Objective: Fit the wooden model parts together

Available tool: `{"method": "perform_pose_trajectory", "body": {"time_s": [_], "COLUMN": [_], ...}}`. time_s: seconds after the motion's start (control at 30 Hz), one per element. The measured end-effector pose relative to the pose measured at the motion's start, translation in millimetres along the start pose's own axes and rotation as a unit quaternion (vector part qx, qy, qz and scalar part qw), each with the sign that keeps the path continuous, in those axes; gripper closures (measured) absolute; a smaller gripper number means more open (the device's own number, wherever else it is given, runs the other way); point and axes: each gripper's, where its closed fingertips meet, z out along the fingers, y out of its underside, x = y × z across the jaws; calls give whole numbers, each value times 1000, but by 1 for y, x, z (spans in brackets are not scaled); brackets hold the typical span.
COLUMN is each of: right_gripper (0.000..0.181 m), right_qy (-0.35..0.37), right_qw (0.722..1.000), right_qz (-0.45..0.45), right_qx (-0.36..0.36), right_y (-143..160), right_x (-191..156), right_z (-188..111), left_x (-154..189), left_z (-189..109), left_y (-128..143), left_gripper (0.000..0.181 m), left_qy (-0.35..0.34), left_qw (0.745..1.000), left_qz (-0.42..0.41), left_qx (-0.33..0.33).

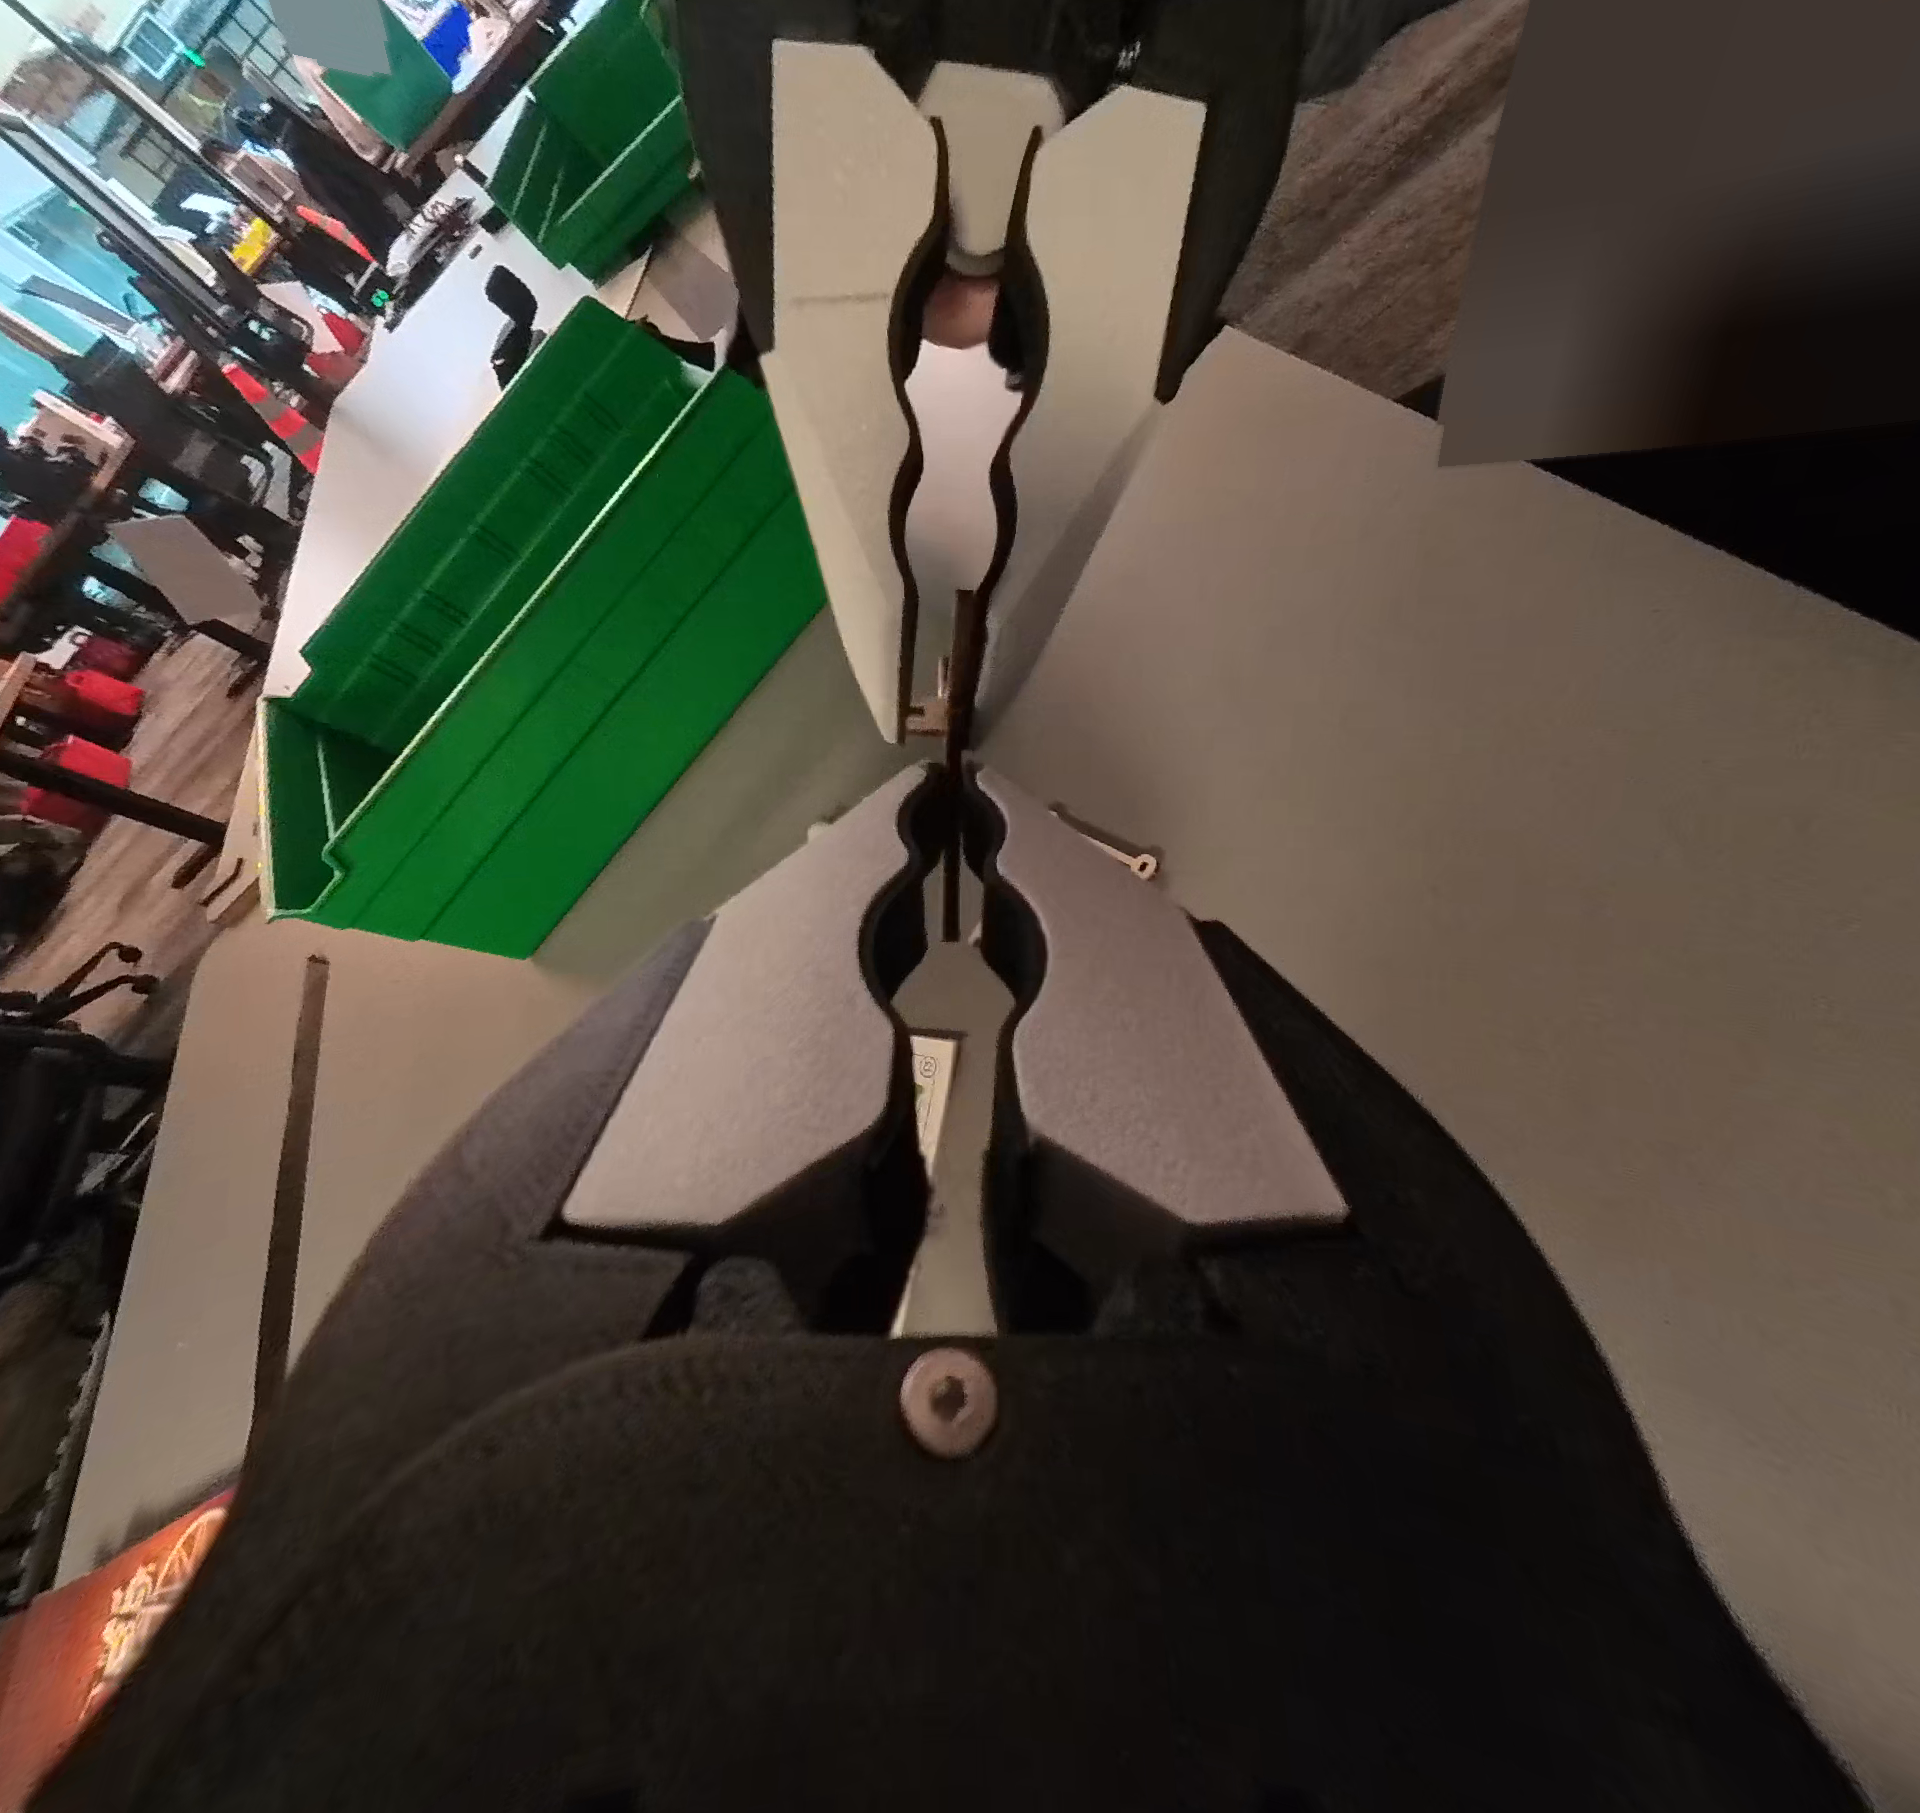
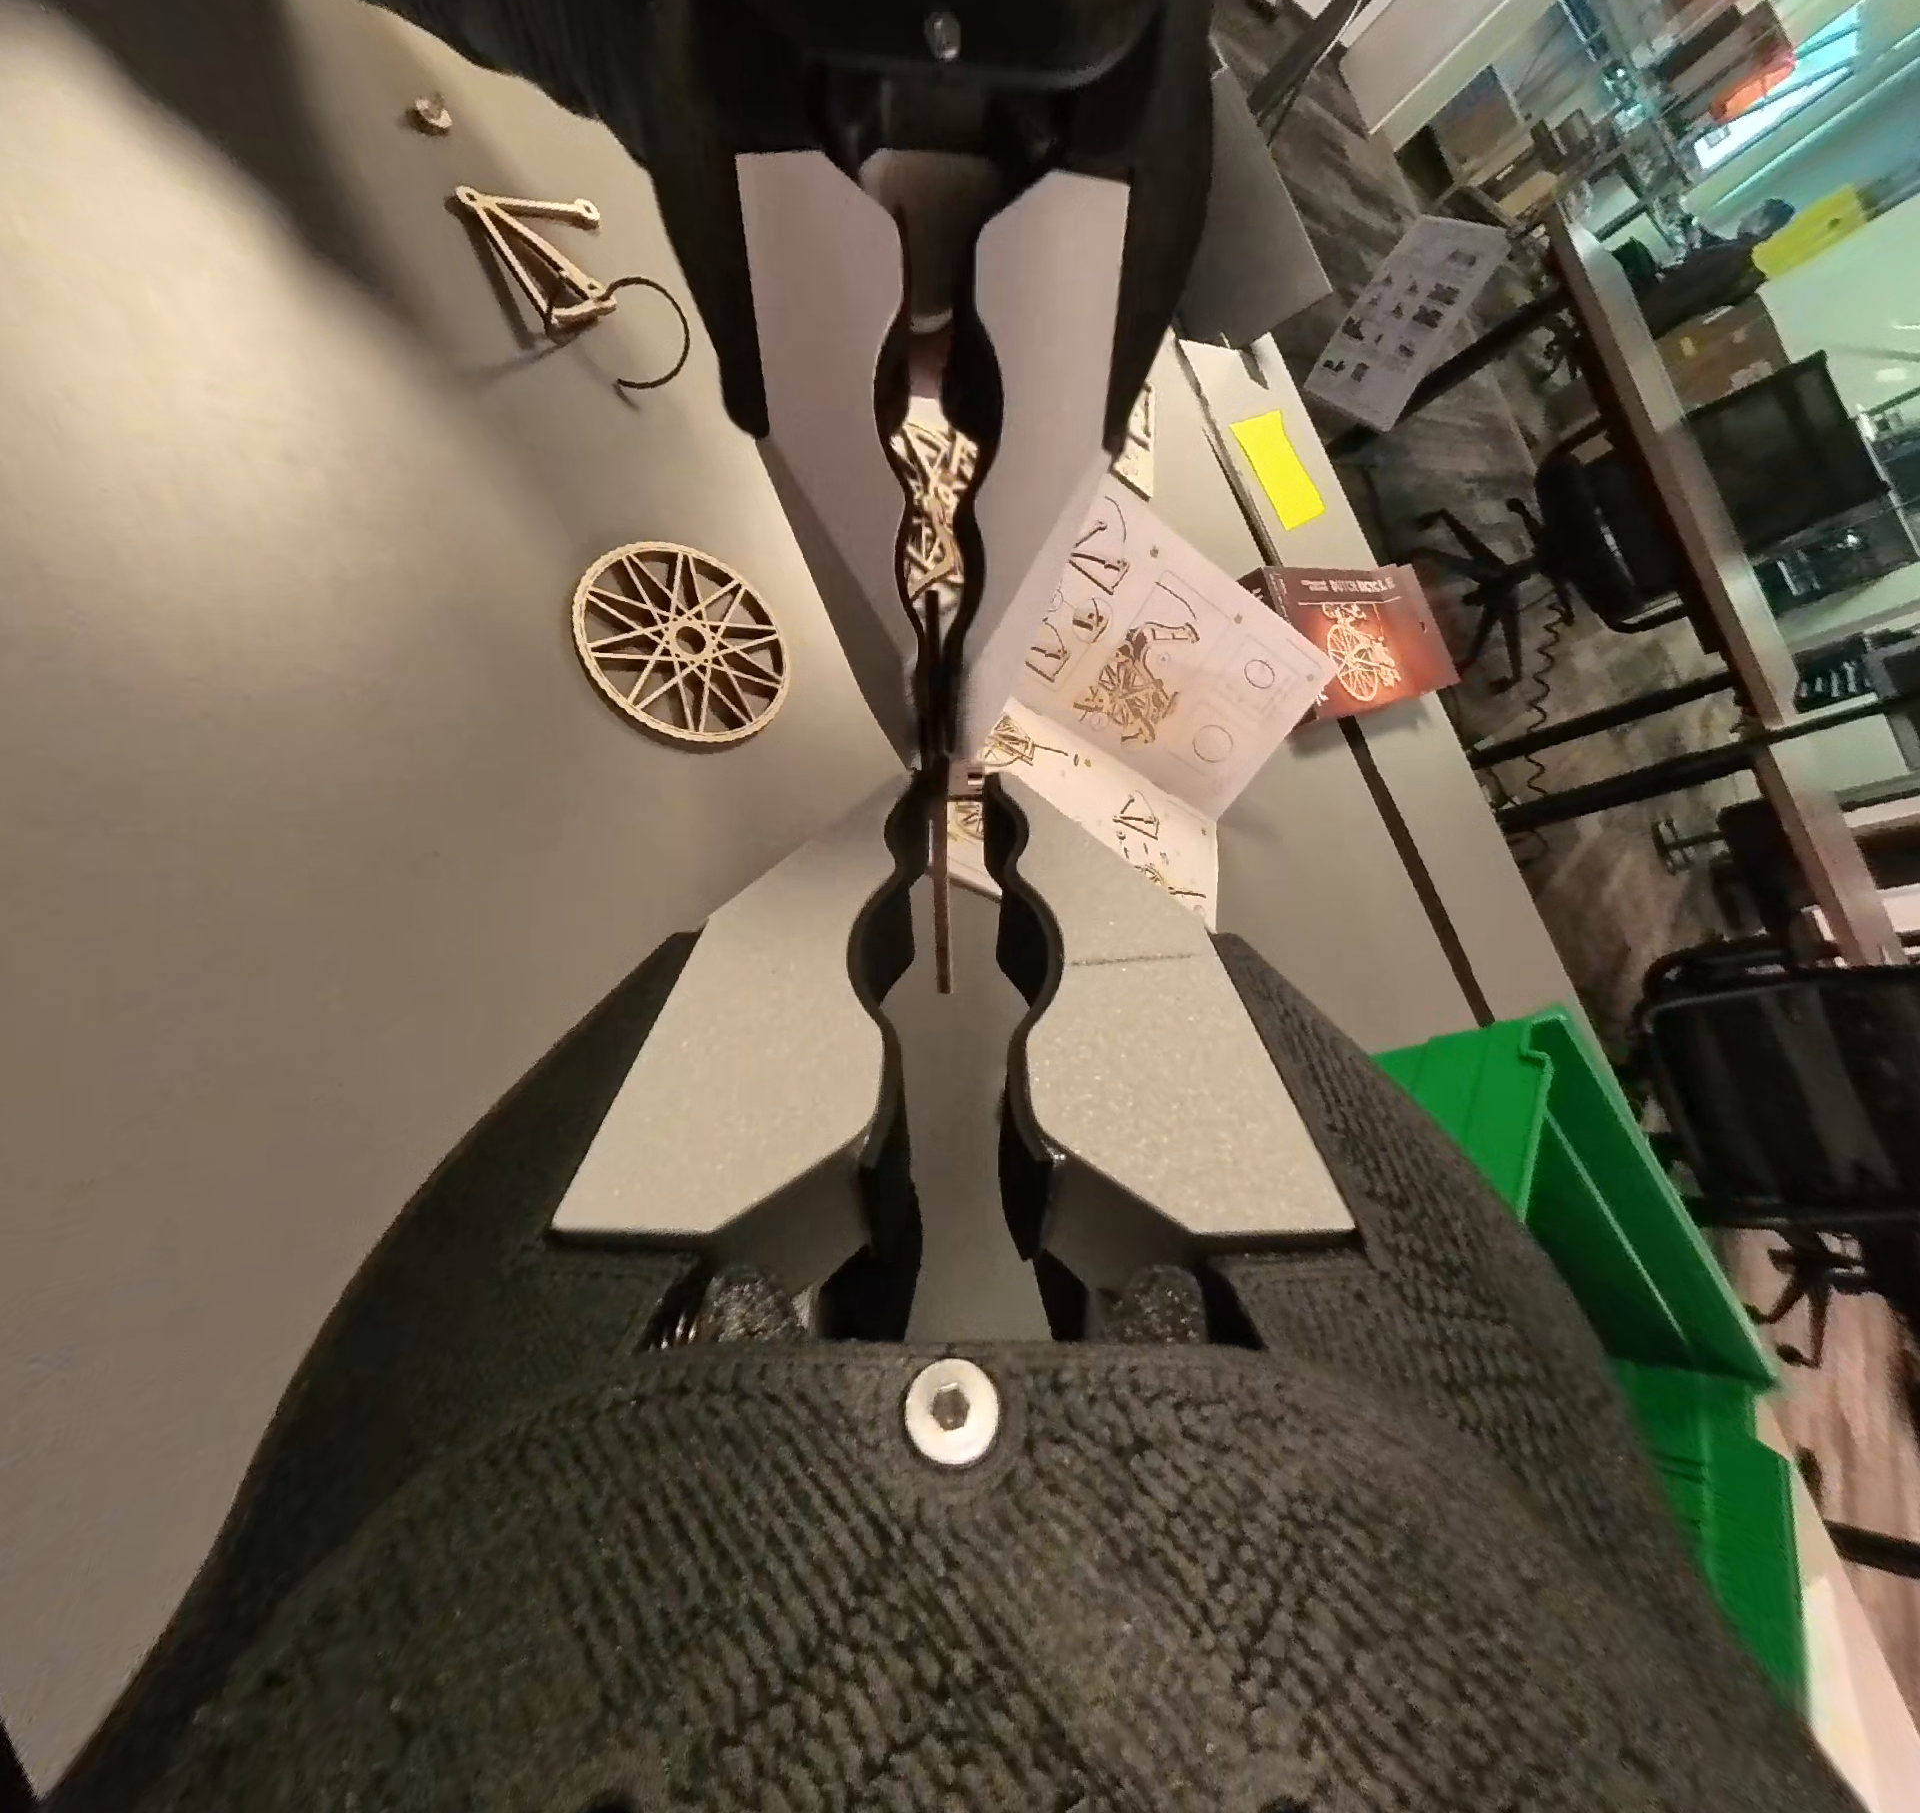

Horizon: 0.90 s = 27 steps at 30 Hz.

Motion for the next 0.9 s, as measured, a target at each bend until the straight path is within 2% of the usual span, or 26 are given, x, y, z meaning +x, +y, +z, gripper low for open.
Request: {"method": "perform_pose_trajectory", "body": {"time_s": [0.2,0.43,0.5,0.53,0.6,0.67,0.73,0.8,0.9], "right_gripper": [175,174,173,166,162,163,171,173,173], "right_qy": [10,7,-5,-28,-78,-125,-165,-198,-245], "right_qw": [999,999,999,999,995,983,956,938,926], "right_qz": [-40,-33,-39,-34,29,134,239,283,287], "right_qx": [-21,-22,-22,-28,-47,-7,43,31,-24], "right_y": [1,4,5,10,24,20,5,4,12], "right_x": [-2,-4,-8,-12,-12,-6,3,-1,-21], "right_z": [1,5,5,4,-3,-12,-16,-11,1], "left_x": [-1,2,4,5,4,5,9,12,14], "left_z": [0,1,1,1,1,2,4,6,7], "left_y": [1,6,7,8,15,19,23,22,21], "left_gripper": [181,180,180,180,180,180,180,180,180], "left_qy": [2,7,14,17,6,0,0,-3,-8], "left_qw": [1000,1000,1000,1000,999,996,993,990,986], "left_qz": [-7,-2,4,9,41,78,109,136,160], "left_qx": [-9,-21,-21,-21,-28,-31,-36,-37,-44]}}
